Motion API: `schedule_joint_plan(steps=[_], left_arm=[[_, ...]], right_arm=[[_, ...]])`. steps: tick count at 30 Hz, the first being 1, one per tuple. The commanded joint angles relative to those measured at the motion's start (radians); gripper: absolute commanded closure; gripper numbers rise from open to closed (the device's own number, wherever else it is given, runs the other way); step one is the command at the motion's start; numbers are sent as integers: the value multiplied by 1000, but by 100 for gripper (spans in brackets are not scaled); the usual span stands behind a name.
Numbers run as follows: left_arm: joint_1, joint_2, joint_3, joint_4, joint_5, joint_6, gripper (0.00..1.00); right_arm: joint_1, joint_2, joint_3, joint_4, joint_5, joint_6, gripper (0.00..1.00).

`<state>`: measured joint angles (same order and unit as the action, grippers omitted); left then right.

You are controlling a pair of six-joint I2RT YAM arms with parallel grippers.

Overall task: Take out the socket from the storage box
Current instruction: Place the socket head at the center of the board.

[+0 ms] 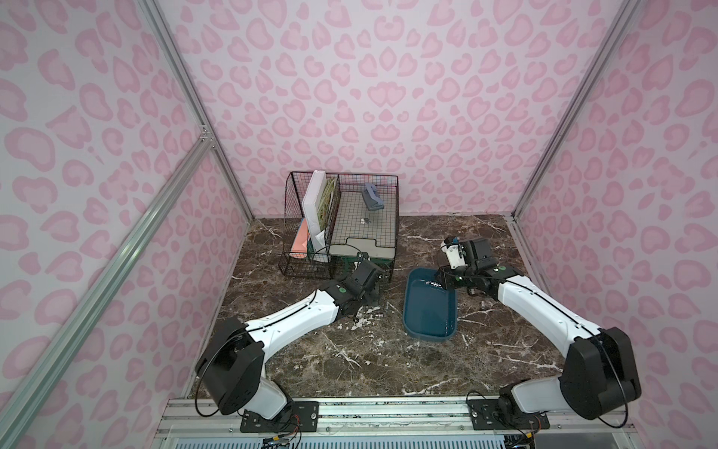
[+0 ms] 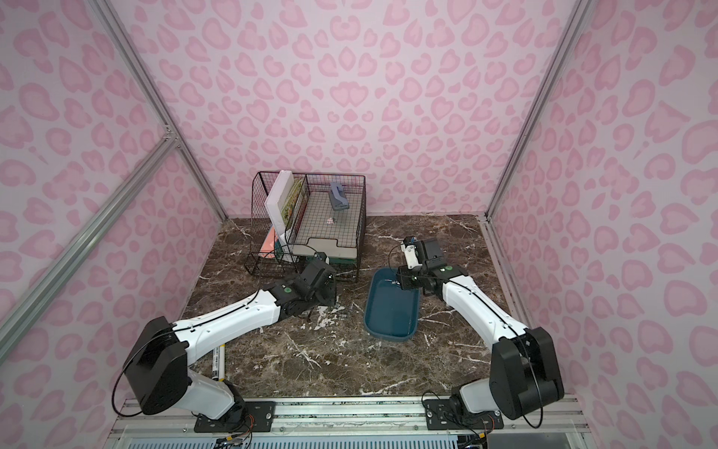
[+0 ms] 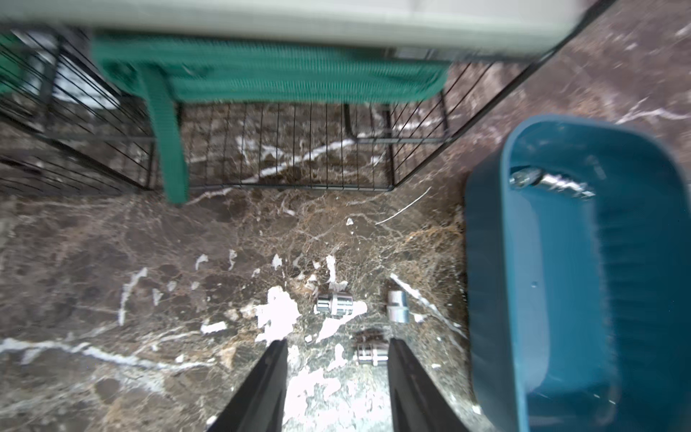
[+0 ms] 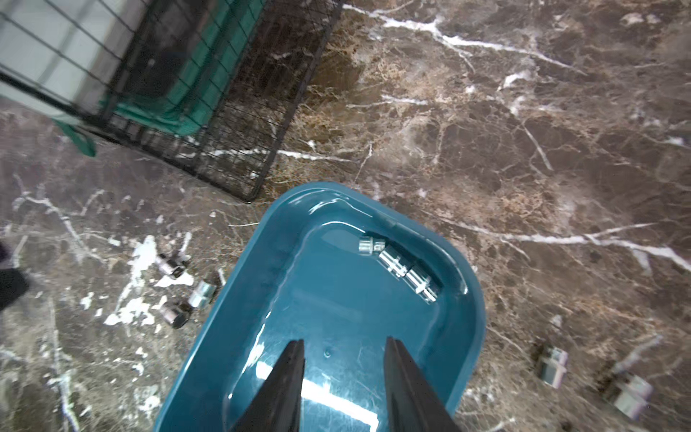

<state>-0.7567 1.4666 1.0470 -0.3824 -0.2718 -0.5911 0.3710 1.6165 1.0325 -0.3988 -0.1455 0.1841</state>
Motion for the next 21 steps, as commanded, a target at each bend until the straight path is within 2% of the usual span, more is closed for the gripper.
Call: schedule_joint_plan(steps=[1, 9, 21], left_arm=[[1, -68, -11, -55, -17, 28, 51], [1, -203, -25, -114, -47, 50, 50], [1, -244, -44, -117, -63, 53, 50]], right_arm=[[15, 62, 29, 19, 69, -42, 61], [38, 169, 73, 30, 111, -84, 62], [42, 276, 100, 39, 174, -109, 63]])
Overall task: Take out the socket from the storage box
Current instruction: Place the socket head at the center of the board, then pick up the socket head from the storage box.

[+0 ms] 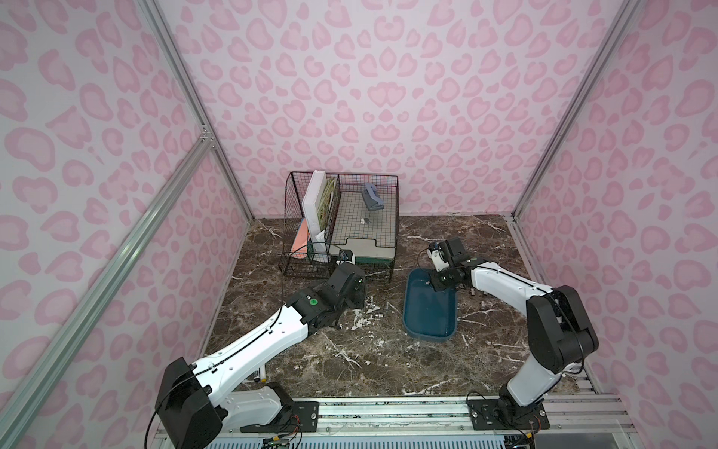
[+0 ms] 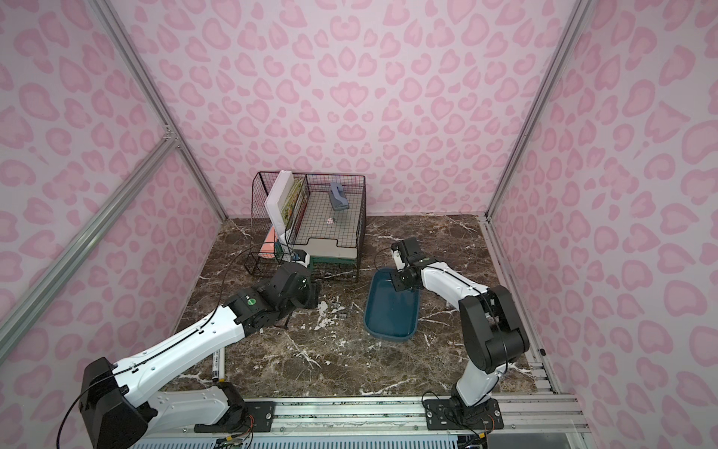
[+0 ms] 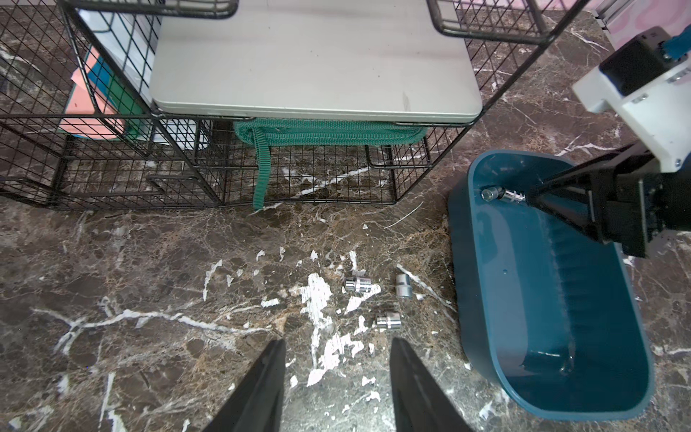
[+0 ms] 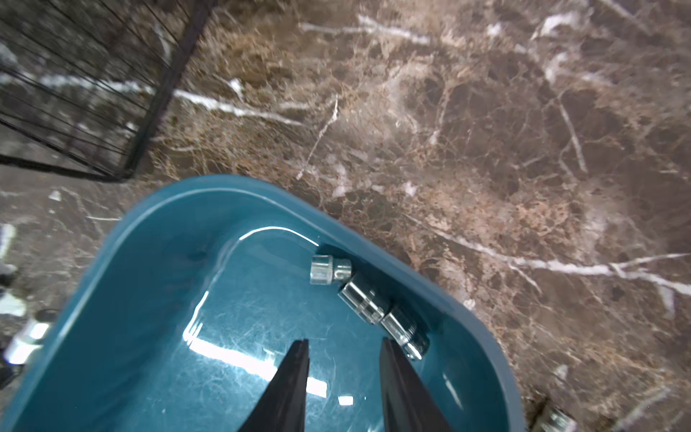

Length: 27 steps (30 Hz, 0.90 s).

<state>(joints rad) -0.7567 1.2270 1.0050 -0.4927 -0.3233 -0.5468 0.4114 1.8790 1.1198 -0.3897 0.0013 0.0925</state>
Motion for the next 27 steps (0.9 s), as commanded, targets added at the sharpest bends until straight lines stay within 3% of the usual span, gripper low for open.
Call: schedule_joint_plan(steps=[1, 27], left_arm=[[1, -3, -2, -5, -8, 9, 50], [2, 0, 4, 2, 23, 19, 50]], right_arm=[[3, 18, 13, 32, 31, -19, 63], [12, 129, 60, 50, 54, -39, 63]])
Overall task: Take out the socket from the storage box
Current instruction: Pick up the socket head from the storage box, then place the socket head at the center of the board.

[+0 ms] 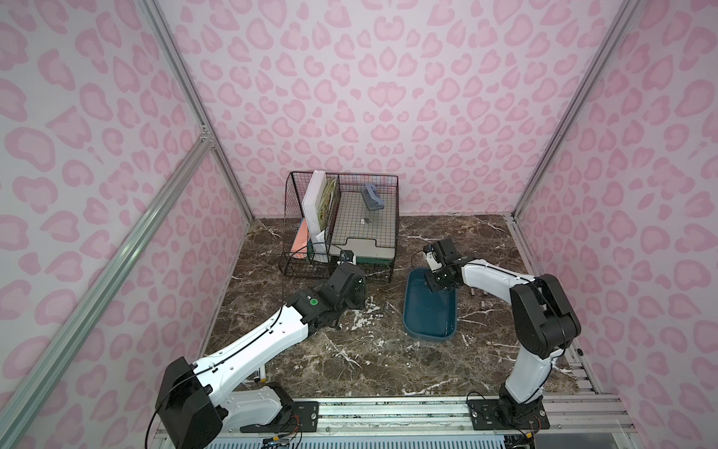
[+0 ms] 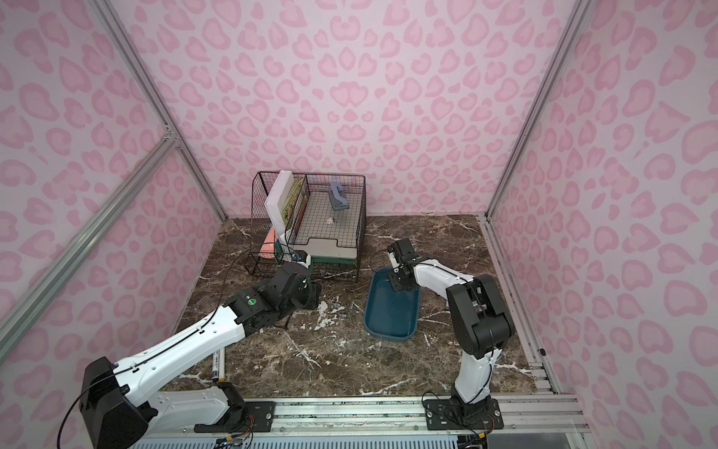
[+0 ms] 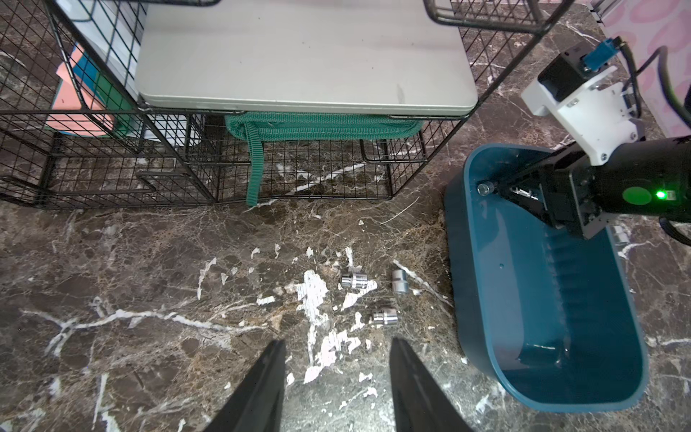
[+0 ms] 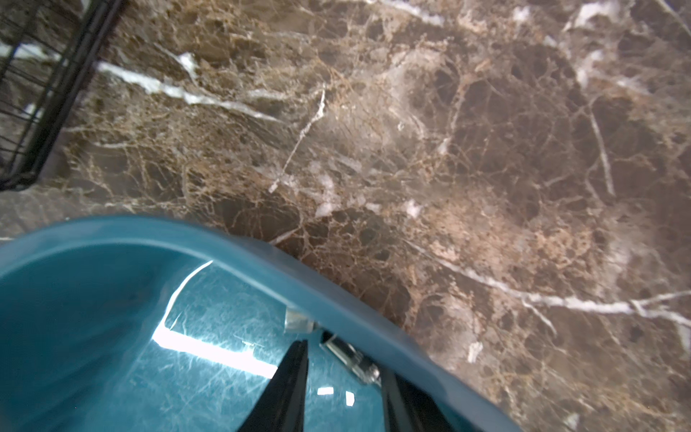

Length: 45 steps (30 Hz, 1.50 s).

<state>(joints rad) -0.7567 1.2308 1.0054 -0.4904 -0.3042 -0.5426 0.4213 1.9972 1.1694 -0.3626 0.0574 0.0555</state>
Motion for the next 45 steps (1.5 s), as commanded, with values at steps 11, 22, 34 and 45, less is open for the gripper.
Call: schedule_joint_plan(steps=[11, 22, 34, 45], left_arm=[[1, 4, -3, 1, 5, 19, 50], [2, 1, -8, 10, 11, 16, 50], [-2, 31, 36, 13, 47, 10, 49], [-89, 67, 135, -7, 34, 38, 46]], right_arm=[[11, 35, -10, 56, -17, 10, 65], [15, 8, -34, 53, -29, 18, 90], [8, -256, -81, 6, -72, 47, 94], [-211, -478, -82, -98, -99, 116, 93]])
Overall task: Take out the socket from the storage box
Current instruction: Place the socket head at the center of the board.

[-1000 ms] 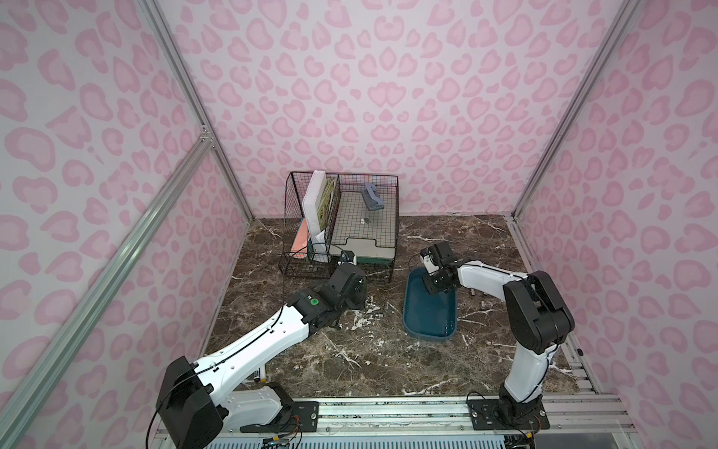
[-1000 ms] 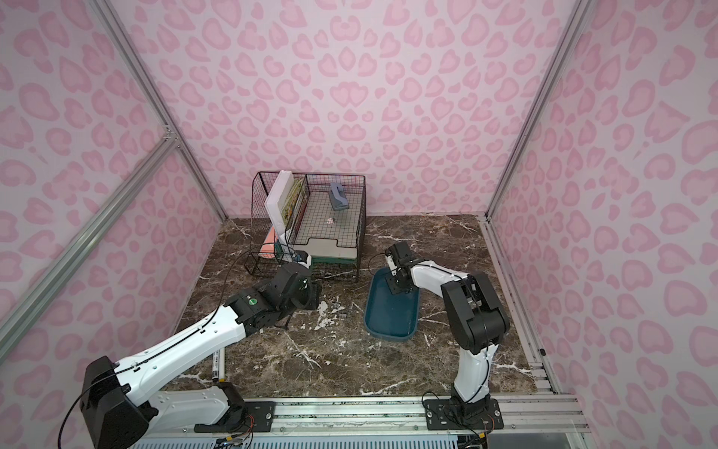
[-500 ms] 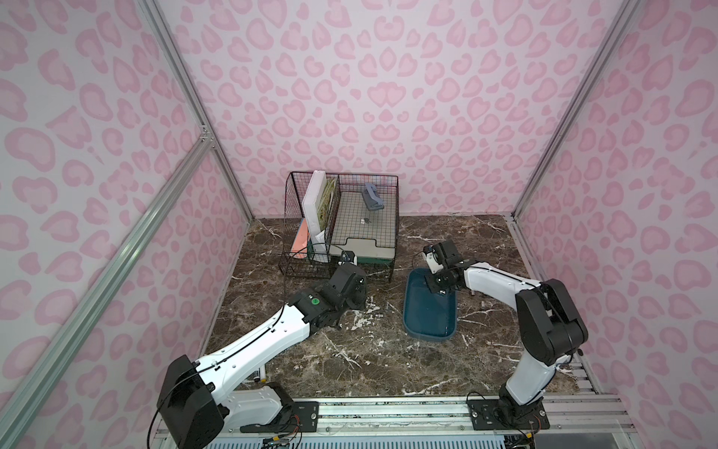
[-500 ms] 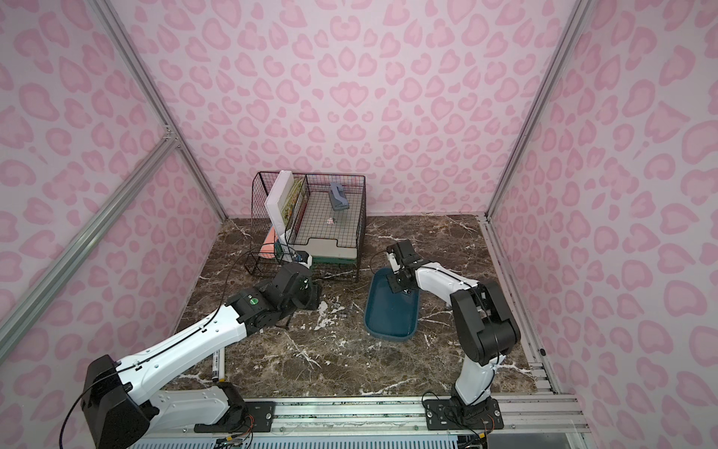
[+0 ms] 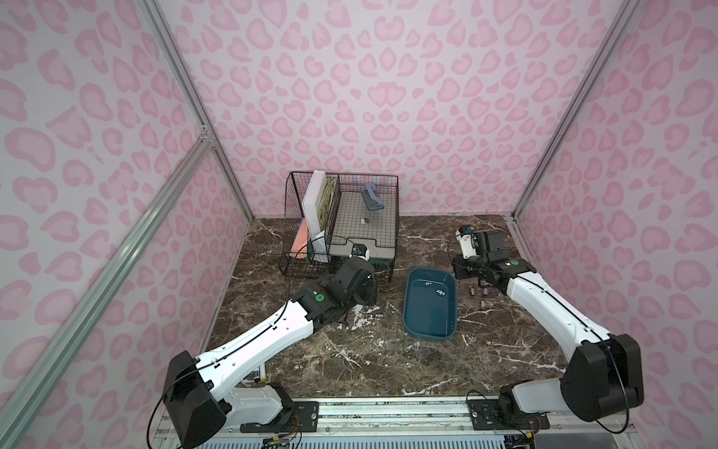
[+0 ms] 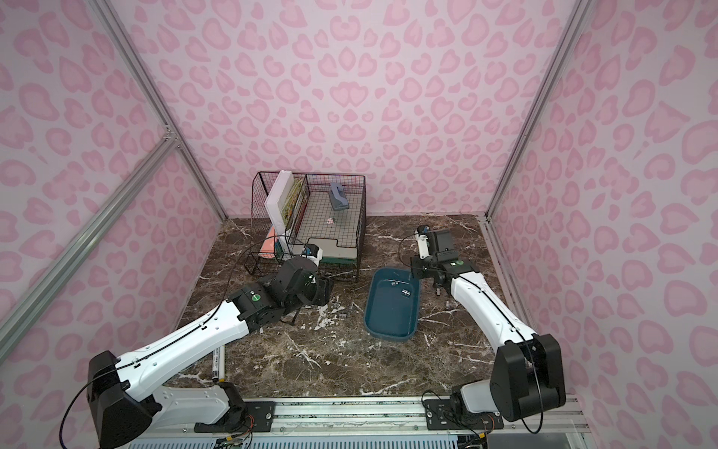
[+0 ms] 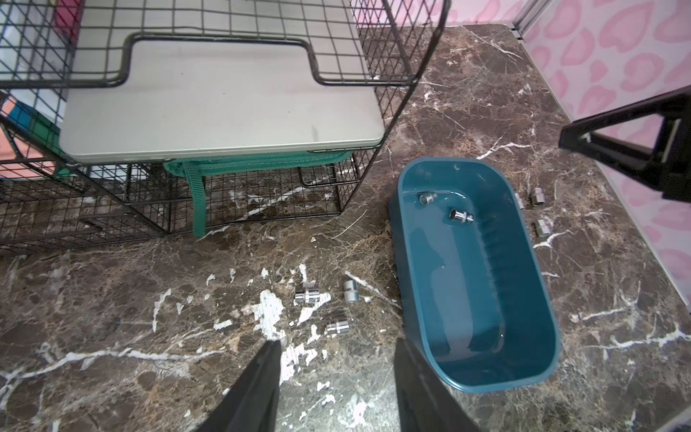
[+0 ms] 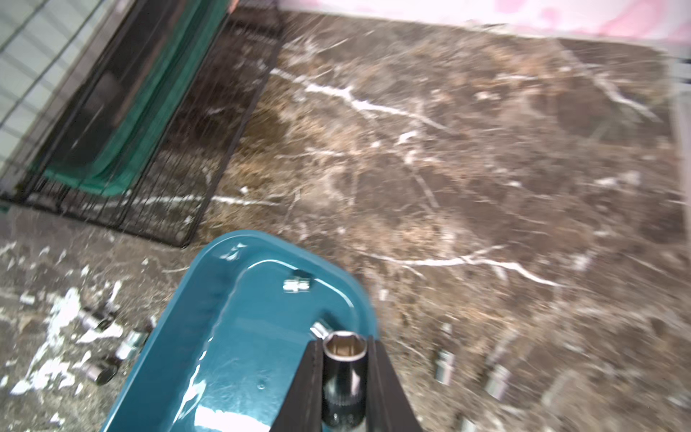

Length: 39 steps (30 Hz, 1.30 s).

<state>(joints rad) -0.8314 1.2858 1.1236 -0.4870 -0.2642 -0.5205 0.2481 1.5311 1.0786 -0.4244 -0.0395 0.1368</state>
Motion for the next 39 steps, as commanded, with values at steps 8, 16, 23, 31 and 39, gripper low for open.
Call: schedule_joint_plan(steps=[8, 16, 23, 31, 39], left_arm=[[-95, 80, 71, -21, -35, 24, 46], [-165, 163, 125, -18, -36, 7, 46], [-201, 216, 166, -21, -38, 4, 46], [-212, 241, 180, -25, -41, 1, 46], [-215, 254, 188, -31, -40, -1, 46]], right_arm=[[-221, 62, 16, -43, 24, 81, 93], [-257, 253, 92, -45, 85, 97, 94], [-263, 373, 138, -38, 91, 102, 93], [-270, 471, 162, -30, 79, 103, 93], [-270, 503, 153, -20, 72, 103, 88]])
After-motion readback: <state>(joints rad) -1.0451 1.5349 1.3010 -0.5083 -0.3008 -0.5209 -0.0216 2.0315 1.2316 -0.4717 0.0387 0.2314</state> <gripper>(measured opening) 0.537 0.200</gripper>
